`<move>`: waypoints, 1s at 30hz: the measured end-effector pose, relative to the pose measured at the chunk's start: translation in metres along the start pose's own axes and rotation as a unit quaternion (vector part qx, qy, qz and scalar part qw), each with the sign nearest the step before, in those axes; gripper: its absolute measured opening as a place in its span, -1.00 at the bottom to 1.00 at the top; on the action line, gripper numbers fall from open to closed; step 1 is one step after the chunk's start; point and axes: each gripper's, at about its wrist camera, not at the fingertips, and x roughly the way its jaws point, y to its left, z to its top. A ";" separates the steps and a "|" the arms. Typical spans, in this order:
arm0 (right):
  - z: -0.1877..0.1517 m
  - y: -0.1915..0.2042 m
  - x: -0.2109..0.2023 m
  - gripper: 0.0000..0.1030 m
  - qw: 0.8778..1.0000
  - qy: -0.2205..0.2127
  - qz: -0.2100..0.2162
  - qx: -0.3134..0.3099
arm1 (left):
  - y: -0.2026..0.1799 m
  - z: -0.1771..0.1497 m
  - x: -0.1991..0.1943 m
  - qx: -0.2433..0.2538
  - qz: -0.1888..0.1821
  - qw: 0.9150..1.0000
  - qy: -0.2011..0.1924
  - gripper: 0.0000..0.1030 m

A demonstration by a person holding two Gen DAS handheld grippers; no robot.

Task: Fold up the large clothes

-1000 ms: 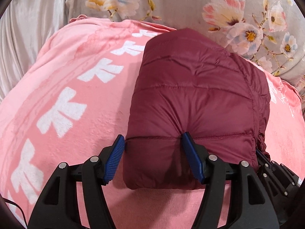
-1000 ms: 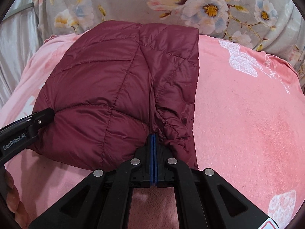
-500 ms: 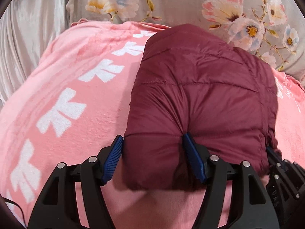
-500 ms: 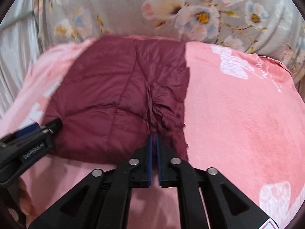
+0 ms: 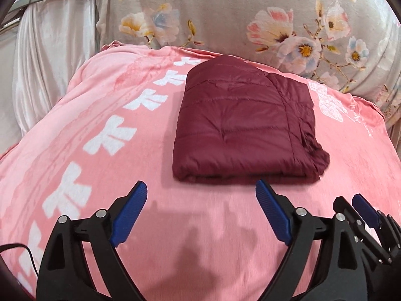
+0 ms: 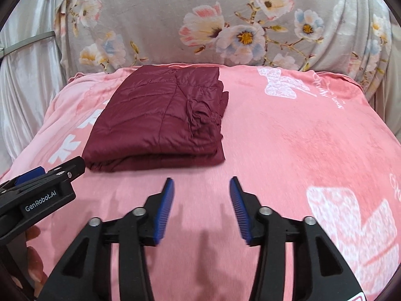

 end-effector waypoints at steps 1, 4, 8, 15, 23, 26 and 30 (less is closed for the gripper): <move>-0.006 0.000 -0.002 0.07 1.000 -0.001 -0.004 -0.005 | -0.001 -0.004 -0.003 -0.001 -0.001 1.000 0.000 0.69; -0.020 0.000 -0.004 0.07 1.000 0.004 -0.010 -0.009 | -0.003 -0.021 -0.010 0.005 0.002 1.000 -0.001 0.75; -0.039 0.001 -0.005 0.07 1.000 0.007 -0.015 -0.009 | -0.005 -0.046 -0.010 0.016 0.012 1.000 0.003 0.75; -0.049 -0.001 -0.005 0.11 1.000 0.003 -0.017 -0.004 | -0.004 -0.073 -0.002 0.023 0.021 1.000 -0.003 0.75; -0.053 -0.005 0.008 0.11 0.999 0.031 -0.019 0.007 | 0.000 -0.077 0.006 0.010 0.017 1.000 0.001 0.75; -0.054 -0.005 0.009 0.12 0.999 0.032 -0.022 0.007 | 0.002 -0.077 0.008 0.005 0.017 1.000 0.003 0.75; -0.055 -0.001 0.005 0.17 0.999 0.022 -0.027 -0.005 | -0.002 -0.075 0.006 0.012 0.010 1.000 -0.012 0.75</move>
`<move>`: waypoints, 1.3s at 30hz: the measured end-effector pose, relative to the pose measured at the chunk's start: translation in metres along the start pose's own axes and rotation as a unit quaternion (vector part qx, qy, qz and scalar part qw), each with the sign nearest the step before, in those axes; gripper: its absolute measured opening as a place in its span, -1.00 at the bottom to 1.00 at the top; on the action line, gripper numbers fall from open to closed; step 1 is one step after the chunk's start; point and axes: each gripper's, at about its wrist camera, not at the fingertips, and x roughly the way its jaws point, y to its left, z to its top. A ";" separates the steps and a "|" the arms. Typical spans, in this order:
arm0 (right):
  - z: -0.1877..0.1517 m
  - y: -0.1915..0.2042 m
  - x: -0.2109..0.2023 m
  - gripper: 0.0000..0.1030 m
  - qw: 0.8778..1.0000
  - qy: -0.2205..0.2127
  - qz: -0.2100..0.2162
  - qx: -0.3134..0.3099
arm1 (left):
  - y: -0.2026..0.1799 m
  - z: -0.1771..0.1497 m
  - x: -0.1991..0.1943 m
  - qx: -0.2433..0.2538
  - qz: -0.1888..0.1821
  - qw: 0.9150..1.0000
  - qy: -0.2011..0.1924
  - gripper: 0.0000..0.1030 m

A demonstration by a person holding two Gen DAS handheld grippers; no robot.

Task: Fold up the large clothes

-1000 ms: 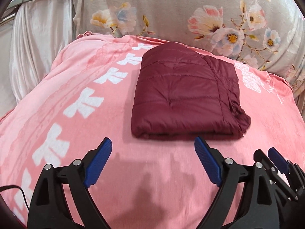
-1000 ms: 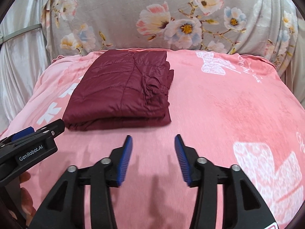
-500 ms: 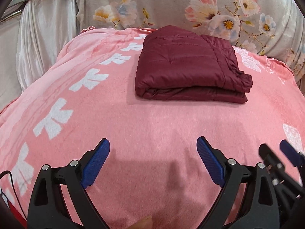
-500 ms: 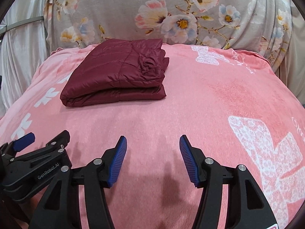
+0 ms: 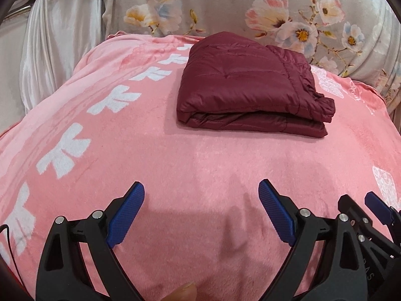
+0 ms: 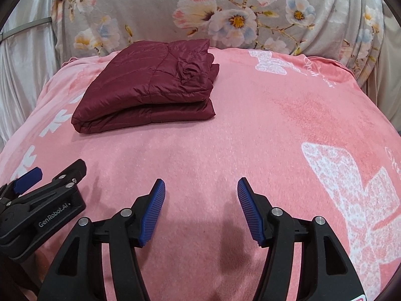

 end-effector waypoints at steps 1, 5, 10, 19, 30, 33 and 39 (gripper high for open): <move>0.000 0.001 -0.001 0.17 1.000 -0.002 -0.003 -0.003 | -0.001 0.000 0.000 0.003 -0.001 1.000 -0.002 0.75; 0.000 0.004 -0.005 0.20 1.000 -0.011 -0.014 -0.011 | -0.013 0.001 -0.002 0.028 0.006 1.000 -0.010 0.75; 0.000 0.004 -0.006 0.22 1.000 -0.015 -0.018 -0.011 | -0.016 0.001 -0.003 0.034 0.010 0.999 -0.015 0.74; 0.000 0.001 -0.007 0.24 1.000 -0.017 -0.018 -0.010 | -0.017 0.000 -0.008 0.030 0.010 0.999 -0.029 0.74; 0.000 0.001 -0.007 0.24 1.000 -0.017 -0.018 -0.011 | -0.017 0.000 -0.008 0.031 0.010 0.999 -0.029 0.74; 0.000 0.001 -0.007 0.24 1.000 -0.017 -0.018 -0.011 | -0.017 0.000 -0.008 0.031 0.010 0.999 -0.030 0.74; 0.000 0.001 -0.007 0.24 1.000 -0.017 -0.018 -0.011 | -0.017 -0.001 -0.009 0.031 0.011 0.999 -0.030 0.74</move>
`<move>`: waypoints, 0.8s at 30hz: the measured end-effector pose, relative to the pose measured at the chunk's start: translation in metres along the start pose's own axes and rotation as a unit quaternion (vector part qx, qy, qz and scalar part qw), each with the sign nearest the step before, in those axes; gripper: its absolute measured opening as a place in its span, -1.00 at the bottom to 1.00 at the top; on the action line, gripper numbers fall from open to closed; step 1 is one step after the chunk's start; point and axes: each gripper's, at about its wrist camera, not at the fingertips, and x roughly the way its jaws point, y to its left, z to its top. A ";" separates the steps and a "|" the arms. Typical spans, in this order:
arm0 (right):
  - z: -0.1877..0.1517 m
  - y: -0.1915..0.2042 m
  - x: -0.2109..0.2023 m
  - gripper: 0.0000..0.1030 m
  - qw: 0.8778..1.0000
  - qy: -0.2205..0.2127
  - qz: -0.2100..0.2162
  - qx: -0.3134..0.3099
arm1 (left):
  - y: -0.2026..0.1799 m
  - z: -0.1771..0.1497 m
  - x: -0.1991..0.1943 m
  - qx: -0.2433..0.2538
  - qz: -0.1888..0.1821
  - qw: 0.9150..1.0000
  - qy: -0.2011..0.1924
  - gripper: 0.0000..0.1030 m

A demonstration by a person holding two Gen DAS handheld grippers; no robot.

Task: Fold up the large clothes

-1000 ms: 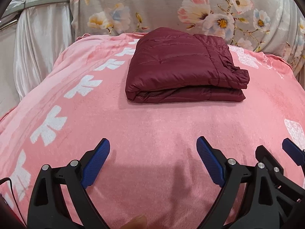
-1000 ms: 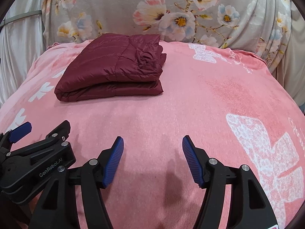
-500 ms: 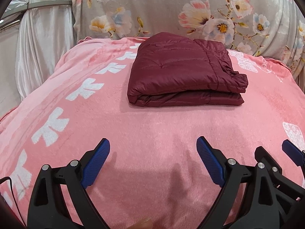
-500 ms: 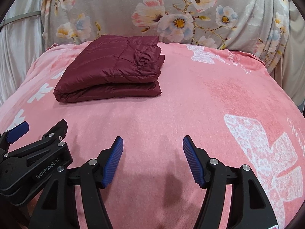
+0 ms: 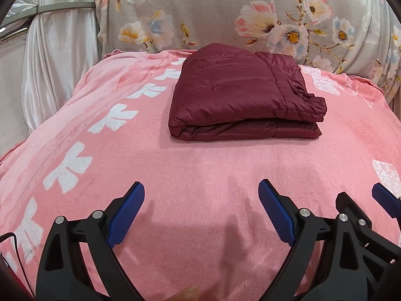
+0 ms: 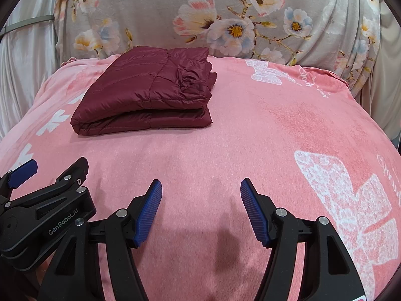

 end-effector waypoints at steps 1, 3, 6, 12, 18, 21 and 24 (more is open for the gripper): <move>0.000 0.000 0.000 0.24 1.000 0.000 0.000 0.000 | 0.000 0.000 0.000 0.000 -0.001 1.000 0.000 0.74; 0.000 0.000 0.000 0.24 1.000 0.000 0.000 0.000 | 0.000 0.000 0.000 0.000 0.000 1.000 0.000 0.74; 0.000 0.000 0.000 0.24 1.000 0.000 0.001 0.000 | 0.000 0.000 0.000 0.001 0.000 1.000 0.000 0.74; -0.001 0.000 0.000 0.24 1.000 0.000 0.000 0.000 | 0.001 0.000 0.001 0.001 -0.001 1.000 0.000 0.74; -0.001 0.000 0.000 0.24 1.000 0.000 0.000 -0.001 | 0.000 0.000 0.000 0.001 -0.001 1.000 0.000 0.74; 0.000 0.001 -0.001 0.24 1.000 0.000 -0.001 -0.001 | 0.000 0.000 0.000 0.001 -0.001 1.000 -0.001 0.74; 0.000 0.001 -0.001 0.24 1.000 0.000 -0.001 0.000 | 0.002 0.001 0.001 -0.001 0.000 1.000 -0.001 0.74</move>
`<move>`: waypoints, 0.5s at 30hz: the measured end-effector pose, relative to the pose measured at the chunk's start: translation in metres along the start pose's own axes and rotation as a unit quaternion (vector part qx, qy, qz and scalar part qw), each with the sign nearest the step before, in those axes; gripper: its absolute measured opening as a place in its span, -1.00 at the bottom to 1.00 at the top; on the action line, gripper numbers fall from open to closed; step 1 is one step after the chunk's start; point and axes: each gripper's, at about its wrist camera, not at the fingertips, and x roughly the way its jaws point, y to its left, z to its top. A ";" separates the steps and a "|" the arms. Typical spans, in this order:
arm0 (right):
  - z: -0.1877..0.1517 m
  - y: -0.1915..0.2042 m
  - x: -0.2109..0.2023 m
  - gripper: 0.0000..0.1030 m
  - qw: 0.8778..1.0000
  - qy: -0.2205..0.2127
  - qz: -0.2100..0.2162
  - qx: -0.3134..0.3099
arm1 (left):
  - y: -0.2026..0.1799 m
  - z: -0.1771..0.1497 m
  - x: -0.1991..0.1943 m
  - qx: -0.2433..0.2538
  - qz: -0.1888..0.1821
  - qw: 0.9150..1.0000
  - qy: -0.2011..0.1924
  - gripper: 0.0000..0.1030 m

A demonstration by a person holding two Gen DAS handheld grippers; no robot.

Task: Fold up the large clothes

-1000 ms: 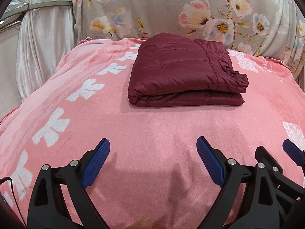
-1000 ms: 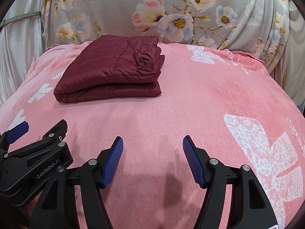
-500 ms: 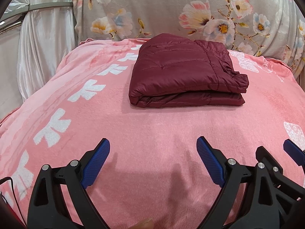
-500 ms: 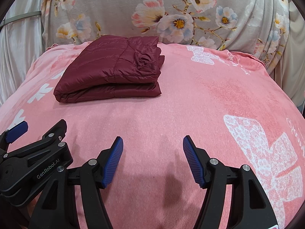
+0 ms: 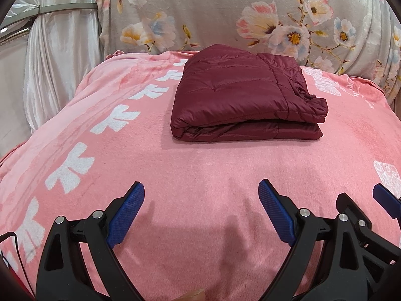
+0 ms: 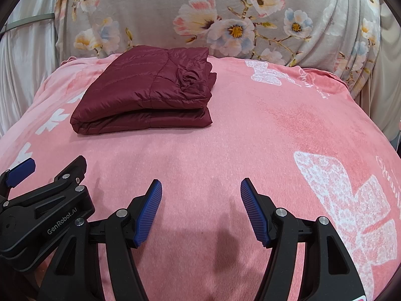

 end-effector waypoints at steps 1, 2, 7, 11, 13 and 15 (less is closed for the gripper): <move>0.000 0.000 0.000 0.24 1.000 0.000 0.000 0.000 | 0.001 0.000 0.000 0.000 0.000 1.000 0.000 0.74; 0.000 0.000 0.000 0.24 1.000 0.000 0.000 0.000 | 0.001 0.001 0.000 0.000 0.000 1.000 0.000 0.74; 0.000 -0.001 0.000 0.24 1.000 0.000 0.000 -0.001 | 0.002 0.001 0.000 0.001 0.000 1.000 -0.001 0.74; 0.000 0.000 0.000 0.24 1.000 0.000 0.000 -0.001 | 0.002 0.001 0.000 0.001 0.000 1.000 -0.001 0.73; 0.000 -0.001 0.000 0.24 1.000 0.000 0.000 -0.001 | 0.001 0.001 0.000 0.001 0.000 1.000 -0.001 0.73; 0.000 0.000 0.000 0.24 1.000 0.000 0.000 -0.001 | 0.002 0.001 0.000 0.001 0.000 1.000 -0.001 0.73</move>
